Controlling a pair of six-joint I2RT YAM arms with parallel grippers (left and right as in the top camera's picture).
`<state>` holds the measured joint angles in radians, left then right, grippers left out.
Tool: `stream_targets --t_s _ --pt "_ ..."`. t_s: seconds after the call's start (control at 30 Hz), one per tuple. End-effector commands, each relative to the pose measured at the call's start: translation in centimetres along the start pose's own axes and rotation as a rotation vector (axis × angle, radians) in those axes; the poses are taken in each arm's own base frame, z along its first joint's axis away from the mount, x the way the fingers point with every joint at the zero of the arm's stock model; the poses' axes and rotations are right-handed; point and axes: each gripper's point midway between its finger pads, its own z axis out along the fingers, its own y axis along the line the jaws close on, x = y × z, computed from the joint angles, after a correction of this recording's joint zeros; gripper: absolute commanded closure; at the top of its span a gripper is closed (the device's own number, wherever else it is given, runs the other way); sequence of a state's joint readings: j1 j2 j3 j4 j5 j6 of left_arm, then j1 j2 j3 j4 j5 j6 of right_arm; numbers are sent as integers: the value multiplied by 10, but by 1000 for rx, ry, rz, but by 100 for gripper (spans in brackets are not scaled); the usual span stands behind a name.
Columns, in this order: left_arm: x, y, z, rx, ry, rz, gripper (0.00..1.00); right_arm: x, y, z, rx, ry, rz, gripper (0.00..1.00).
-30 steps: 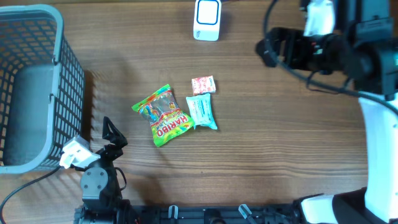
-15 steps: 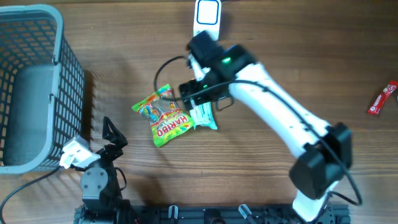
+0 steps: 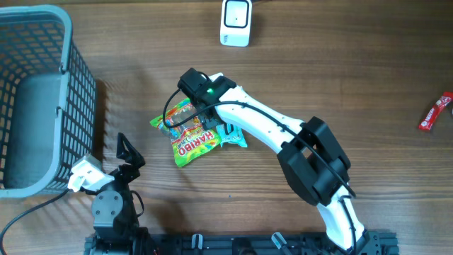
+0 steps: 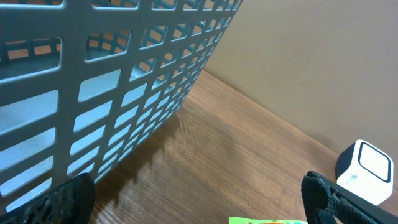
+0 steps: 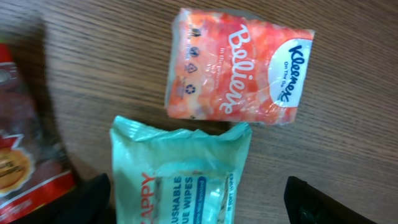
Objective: Scan the item barcode
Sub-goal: 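Reach the right gripper to the light-blue wipes pack and grasp it, then lift the wipes pack and hold it before the scanner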
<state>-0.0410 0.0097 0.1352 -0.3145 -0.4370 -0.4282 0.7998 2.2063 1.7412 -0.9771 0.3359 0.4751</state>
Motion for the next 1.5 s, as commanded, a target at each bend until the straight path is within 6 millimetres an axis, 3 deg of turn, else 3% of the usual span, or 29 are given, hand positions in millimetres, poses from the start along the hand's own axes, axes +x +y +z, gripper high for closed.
stream_targets --t_s 0.0,0.17,0.27,0.37,0.43,0.6,0.63,0.7,0.77,0.8,0.87,0.97,1.07,1.2,1.23,1.37,1.47 --pt "0 3 0 -12 -6 7 0 10 2 14 70 16 -17 11" --pt "0 3 0 -12 -6 7 0 24 39 4 45 -11 -101 9" --pt "0 3 0 -12 -6 7 0 32 51 10 63 -15 -137 9" --pt "0 3 0 -12 -6 7 0 49 38 27 154 50 -152 10" --pt "0 3 0 -12 -6 7 0 64 14 35 289 94 -146 10" --pt "0 3 0 -12 -6 7 0 61 -4 32 394 67 -148 14" --pt "0 3 0 -12 -6 7 0 61 -5 32 395 70 -148 19" --pt "0 3 0 -12 -6 7 0 60 -8 33 396 74 -145 37" --pt "0 3 0 -12 -6 7 0 60 -9 33 399 78 -144 61" --pt "0 3 0 -12 -6 7 0 61 -10 33 404 83 -147 79" --pt "0 3 0 -12 -6 7 0 64 -14 28 418 102 -155 95" --pt "0 3 0 -12 -6 7 0 56 -22 0 440 115 -124 96" --pt "0 3 0 -12 -6 7 0 46 -9 -38 285 142 -132 96" --pt "0 3 0 -12 -6 7 0 47 34 -103 -212 196 -192 96" --pt "0 3 0 -12 -6 7 0 51 46 -132 -412 229 -185 96" --pt "0 3 0 -12 -6 7 0 52 57 -197 -875 255 -260 96" --pt "0 3 0 -12 -6 7 0 44 53 -224 -1099 297 -196 96"
